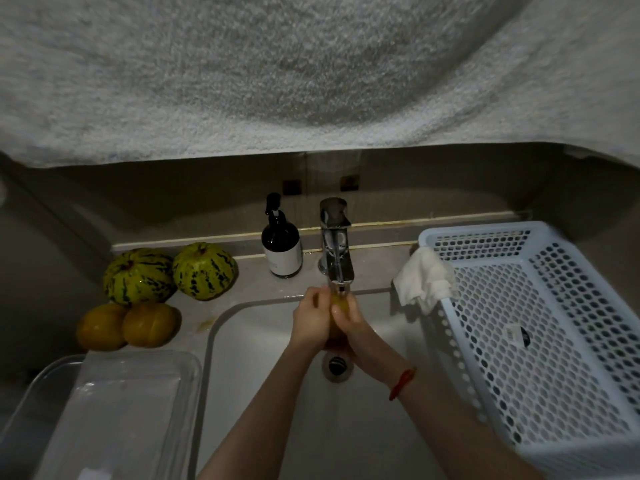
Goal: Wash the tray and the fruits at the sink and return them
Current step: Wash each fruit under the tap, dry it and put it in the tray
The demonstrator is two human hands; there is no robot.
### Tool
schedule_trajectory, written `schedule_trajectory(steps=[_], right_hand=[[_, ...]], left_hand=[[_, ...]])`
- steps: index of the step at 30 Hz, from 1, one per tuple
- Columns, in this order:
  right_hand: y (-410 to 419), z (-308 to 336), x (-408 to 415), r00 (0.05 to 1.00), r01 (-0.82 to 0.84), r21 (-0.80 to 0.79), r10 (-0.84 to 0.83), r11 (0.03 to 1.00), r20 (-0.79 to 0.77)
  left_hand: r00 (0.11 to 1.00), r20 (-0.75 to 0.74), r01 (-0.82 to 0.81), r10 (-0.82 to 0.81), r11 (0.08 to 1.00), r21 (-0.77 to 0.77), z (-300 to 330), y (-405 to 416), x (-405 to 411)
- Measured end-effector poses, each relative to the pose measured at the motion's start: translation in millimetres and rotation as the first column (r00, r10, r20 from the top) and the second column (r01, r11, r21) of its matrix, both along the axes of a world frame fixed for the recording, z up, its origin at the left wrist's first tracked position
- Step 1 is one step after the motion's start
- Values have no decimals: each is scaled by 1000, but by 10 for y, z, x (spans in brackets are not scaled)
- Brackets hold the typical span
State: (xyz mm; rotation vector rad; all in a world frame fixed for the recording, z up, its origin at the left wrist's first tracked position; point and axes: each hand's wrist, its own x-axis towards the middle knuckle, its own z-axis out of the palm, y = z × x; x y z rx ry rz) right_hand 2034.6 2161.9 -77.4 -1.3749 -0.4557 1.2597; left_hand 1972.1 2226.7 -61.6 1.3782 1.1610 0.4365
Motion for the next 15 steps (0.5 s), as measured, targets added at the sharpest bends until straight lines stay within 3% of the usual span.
schedule_trajectory(steps=[2,5,7,10,12,15], right_hand=[[-111,1,51,951,-110,15,101,994,294],[-207,13,195,701,-196,-32,163,980,694],[-228,42,295,586,-282,-34,200,959,785],[-187,39,390,513,-365,-101,290,926,808],[-148,-27,402,583,-306,-96,266,947,768],[-110,-85,317,855,-200,23,163,980,492]], left_hand=[[999,-37,-2,-2,993,-115,65,69,49],[983,-119,75,-140,898,-433,212,82,78],[991,-40,78,-124,812,-579,217,47,60],[997,83,54,2,745,-665,141,25,17],[985,175,113,4,753,-648,123,23,-17],[950,311,210,-20,777,-593,73,14,-95]])
